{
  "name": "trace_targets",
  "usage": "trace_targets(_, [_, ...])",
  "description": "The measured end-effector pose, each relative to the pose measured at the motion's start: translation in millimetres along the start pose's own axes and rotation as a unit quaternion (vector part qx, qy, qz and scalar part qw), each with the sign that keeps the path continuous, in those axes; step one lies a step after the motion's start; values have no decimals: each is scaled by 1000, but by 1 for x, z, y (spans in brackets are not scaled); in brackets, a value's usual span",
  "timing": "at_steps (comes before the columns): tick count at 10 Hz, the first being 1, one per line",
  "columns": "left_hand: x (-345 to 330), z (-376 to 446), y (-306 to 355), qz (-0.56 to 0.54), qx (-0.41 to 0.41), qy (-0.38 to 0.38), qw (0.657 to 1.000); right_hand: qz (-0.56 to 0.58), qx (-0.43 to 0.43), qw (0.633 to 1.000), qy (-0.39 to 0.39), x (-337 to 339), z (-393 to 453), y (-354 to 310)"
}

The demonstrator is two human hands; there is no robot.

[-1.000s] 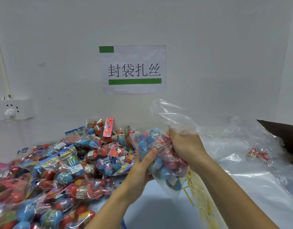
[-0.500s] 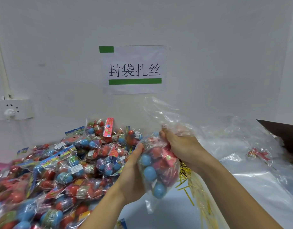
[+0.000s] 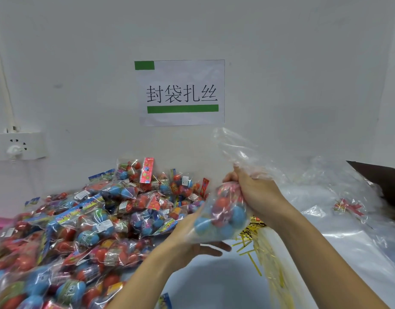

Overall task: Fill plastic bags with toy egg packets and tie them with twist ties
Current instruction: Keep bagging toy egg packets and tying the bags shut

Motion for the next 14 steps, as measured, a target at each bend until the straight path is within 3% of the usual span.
trace_targets(1, [8, -6, -8, 126, -87, 10, 988, 52, -27, 997, 54, 7, 1, 2])
trace_targets(2, [-8, -7, 0, 156, -139, 36, 977, 58, -43, 994, 85, 8, 6, 5])
trace_targets(4, [-12, -18, 18, 38, -230, 105, 967, 93, -80, 989, 86, 2, 9, 6])
trace_targets(6, [0, -17, 24, -74, -199, 59, 975, 39, -36, 999, -3, 2, 4, -1])
trace_targets(7, [-1, -19, 19, -128, -133, -7, 983, 13, -13, 999, -47, 3, 0, -2])
trace_targets(9, [0, -18, 14, -202, 6, -14, 979, -20, 23, 992, -123, 1, -4, -1])
trace_targets(10, [-1, -22, 11, -200, 50, -37, 978, 27, 44, 989, -138, -4, -3, -1])
trace_targets(11, [1, -30, 13, -132, 33, 77, 988, 96, 45, 985, -137, -10, -5, -4])
trace_targets(13, [-1, -19, 19, 19, 67, 62, 996, 32, -17, 999, -32, -6, -1, -2])
trace_targets(14, [13, -13, 29, 79, -39, 145, 986, 41, -63, 996, 52, -1, 5, 4])
Point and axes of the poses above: each hand's wrist, its own z-axis towards the middle knuckle, its own x-axis out of the back of the hand, y = z × x, the point moved 3 cm from there along z, towards the middle knuckle, and after that the axes turned 12 degrees about y, right-handed, at the moved point
